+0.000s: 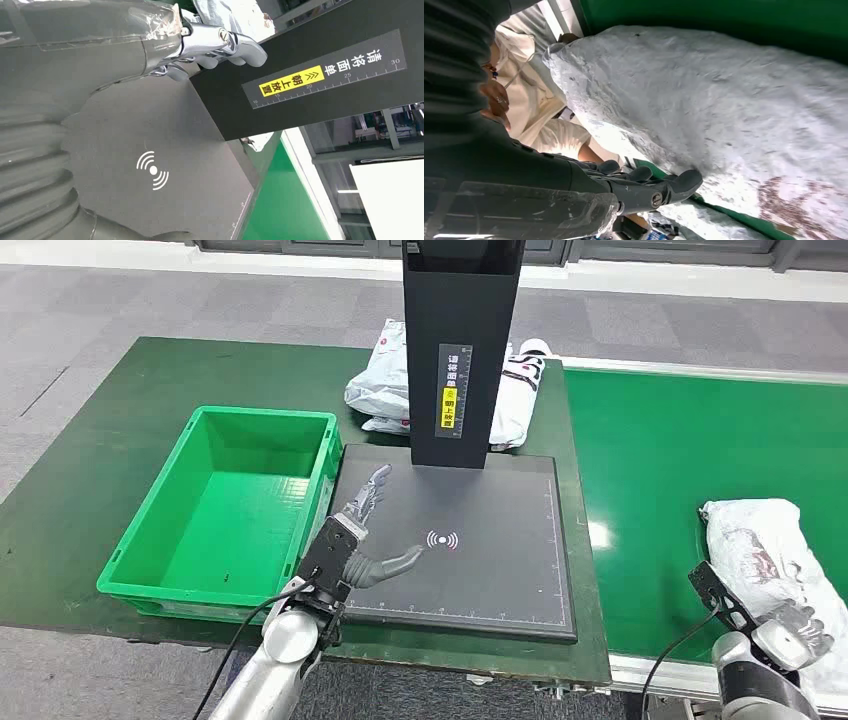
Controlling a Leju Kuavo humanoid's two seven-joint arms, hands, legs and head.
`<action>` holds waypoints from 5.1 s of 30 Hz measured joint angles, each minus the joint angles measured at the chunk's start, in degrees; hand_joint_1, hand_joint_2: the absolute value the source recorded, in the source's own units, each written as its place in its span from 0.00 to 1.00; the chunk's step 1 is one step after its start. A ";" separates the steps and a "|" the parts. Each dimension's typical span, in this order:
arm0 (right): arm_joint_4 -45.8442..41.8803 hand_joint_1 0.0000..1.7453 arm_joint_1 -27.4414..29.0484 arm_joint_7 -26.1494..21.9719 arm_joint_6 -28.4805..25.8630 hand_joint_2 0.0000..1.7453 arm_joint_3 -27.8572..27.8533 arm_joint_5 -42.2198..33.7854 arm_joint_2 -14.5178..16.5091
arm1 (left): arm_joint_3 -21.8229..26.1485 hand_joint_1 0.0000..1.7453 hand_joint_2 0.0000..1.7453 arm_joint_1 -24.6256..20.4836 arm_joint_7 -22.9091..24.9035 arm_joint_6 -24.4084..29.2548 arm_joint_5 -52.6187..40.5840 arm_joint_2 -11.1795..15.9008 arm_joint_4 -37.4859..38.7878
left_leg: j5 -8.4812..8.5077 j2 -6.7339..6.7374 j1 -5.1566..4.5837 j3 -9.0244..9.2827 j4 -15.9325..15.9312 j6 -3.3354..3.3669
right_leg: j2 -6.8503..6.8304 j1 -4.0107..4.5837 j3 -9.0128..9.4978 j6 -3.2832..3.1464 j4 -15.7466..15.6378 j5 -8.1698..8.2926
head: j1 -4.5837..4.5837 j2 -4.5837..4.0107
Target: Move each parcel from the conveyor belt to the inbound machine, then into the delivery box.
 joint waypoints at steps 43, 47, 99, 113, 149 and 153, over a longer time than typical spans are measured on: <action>-0.60 1.00 0.07 -26.59 11.92 1.00 -9.15 -26.89 1.62 | 2.19 0.00 1.00 1.38 -0.68 0.31 -0.16 0.38 -2.15 | -0.01 0.00 0.01 -0.04 -0.02 -0.01 | -0.01 0.01 -0.05 -0.02 0.03 -0.02 | 0.00 -0.01; -1.57 1.00 1.52 -36.12 22.20 1.00 -17.38 -48.18 2.78 | 3.38 0.00 1.00 2.48 -1.97 1.25 -0.16 0.37 -2.74 | -0.02 -0.04 0.02 -0.05 -0.02 -0.01 | -0.05 0.02 -0.05 -0.03 0.03 -0.03 | 0.00 -0.01; -55.57 0.01 7.14 -19.81 8.60 1.00 54.03 -78.47 6.26 | -4.60 0.00 1.00 1.24 1.22 4.28 6.31 2.05 -2.97 | 0.06 -0.16 0.07 -0.23 -0.02 -0.07 | -0.10 0.05 -0.26 -0.13 0.20 -0.07 | 0.00 -0.02; -60.24 0.00 16.97 -24.71 7.00 1.00 56.80 -85.48 6.99 | -4.60 0.00 1.00 1.94 0.68 7.17 6.96 3.42 -4.12 | 0.03 -0.17 0.06 -0.23 -0.03 -0.08 | -0.12 0.05 -0.27 -0.16 0.18 -0.13 | 0.00 -0.02; -58.35 0.00 15.01 -7.12 -2.43 0.00 42.29 -48.03 9.50 | -4.54 0.00 1.00 2.65 2.76 6.41 3.27 2.98 -5.56 | 0.08 -0.11 0.04 -0.19 0.00 -0.04 | -0.05 0.03 -0.24 -0.12 0.17 -0.02 | 0.00 -0.02; -55.51 0.00 13.72 -5.63 -2.21 0.00 41.15 -45.39 9.15 | -4.54 0.00 1.00 2.64 3.00 6.21 3.15 2.80 -5.67 | 0.08 -0.11 0.05 -0.20 -0.01 -0.05 | -0.05 0.04 -0.26 -0.14 0.17 -0.04 | 0.00 -0.01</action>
